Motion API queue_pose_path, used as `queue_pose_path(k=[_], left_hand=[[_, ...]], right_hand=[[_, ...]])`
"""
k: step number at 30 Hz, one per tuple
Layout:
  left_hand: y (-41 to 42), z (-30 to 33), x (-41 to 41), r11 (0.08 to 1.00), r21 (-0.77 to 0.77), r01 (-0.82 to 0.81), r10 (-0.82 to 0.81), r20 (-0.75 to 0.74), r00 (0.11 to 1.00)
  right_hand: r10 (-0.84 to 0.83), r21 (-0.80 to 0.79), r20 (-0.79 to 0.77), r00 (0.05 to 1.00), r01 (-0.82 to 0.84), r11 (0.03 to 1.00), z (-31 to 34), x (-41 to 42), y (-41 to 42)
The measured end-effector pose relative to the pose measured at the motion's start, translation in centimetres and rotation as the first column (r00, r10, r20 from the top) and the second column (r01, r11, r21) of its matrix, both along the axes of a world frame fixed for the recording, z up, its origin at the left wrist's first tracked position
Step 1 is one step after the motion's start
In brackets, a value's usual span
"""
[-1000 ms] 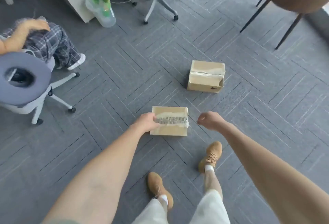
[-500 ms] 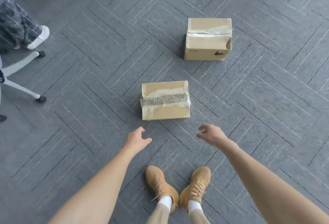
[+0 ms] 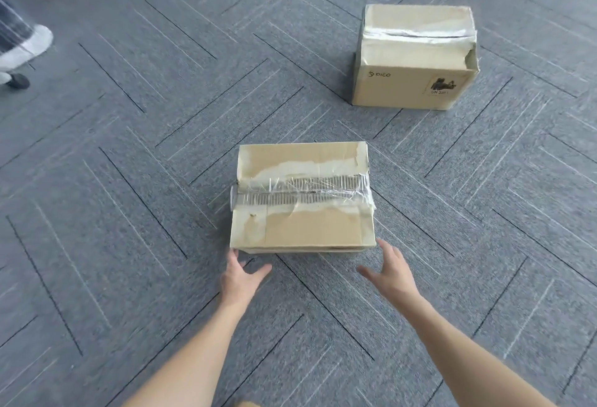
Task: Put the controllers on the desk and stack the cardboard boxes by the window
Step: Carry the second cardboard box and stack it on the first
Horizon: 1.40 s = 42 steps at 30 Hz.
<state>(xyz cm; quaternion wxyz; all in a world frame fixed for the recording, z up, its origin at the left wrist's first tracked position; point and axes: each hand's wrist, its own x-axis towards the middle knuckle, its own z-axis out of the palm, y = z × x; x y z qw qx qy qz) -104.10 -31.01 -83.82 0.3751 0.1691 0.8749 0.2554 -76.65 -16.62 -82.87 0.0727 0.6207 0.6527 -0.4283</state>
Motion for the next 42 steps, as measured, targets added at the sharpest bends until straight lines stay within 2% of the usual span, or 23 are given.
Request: queue_pose_path(k=[5,8,16,19,23,26,30,34,42], left_hand=[[1.3,-3.1,-1.7,0.981,0.168,-0.095,0.065,0.178,0.982],[2.2,-3.3,-2.7,0.986,0.164,0.000,-0.035,0.209,0.977],[3.8,-0.9,-1.6,0.969,0.246,0.013,-0.067,0.213,0.975],[4.8,0.4,-2.2,0.964,0.265,0.000,-0.063,0.231,0.971],[6.7,2.2,-3.8,0.962,0.272,-0.025,-0.047,0.256,0.966],[7.8,3.8,-4.8,0.980,0.182,-0.086,0.031,0.285,0.958],[9.3,8.2,-5.6,0.988,0.149,-0.038,-0.006,0.284,0.959],[10.8,18.1,-4.6,0.985,0.173,-0.030,-0.021,0.288,0.957],[13.7,41.7,-2.0,0.966,0.257,0.009,-0.083,0.278,0.957]], right_hand=[[-0.060,0.022,-0.230,0.971,0.066,0.998,-3.8,-1.6,0.6],[-0.149,0.027,-0.341,0.928,0.168,0.985,-4.8,-2.1,1.1],[-0.111,0.075,-0.290,0.951,0.138,0.988,-3.3,-2.3,4.2],[-0.111,0.095,-0.326,0.939,0.150,0.984,-2.1,-2.6,6.4],[-0.111,0.024,-0.365,0.924,0.129,0.991,-4.1,-2.7,9.6],[-0.152,-0.010,-0.456,0.877,0.165,0.986,0.4,-4.0,9.7],[-0.211,-0.076,-0.515,0.831,0.201,0.977,6.5,-4.3,9.6],[-0.242,-0.091,-0.527,0.815,0.229,0.969,14.6,-3.8,10.1],[-0.297,-0.048,-0.484,0.823,0.314,0.948,39.7,-1.1,12.9]])
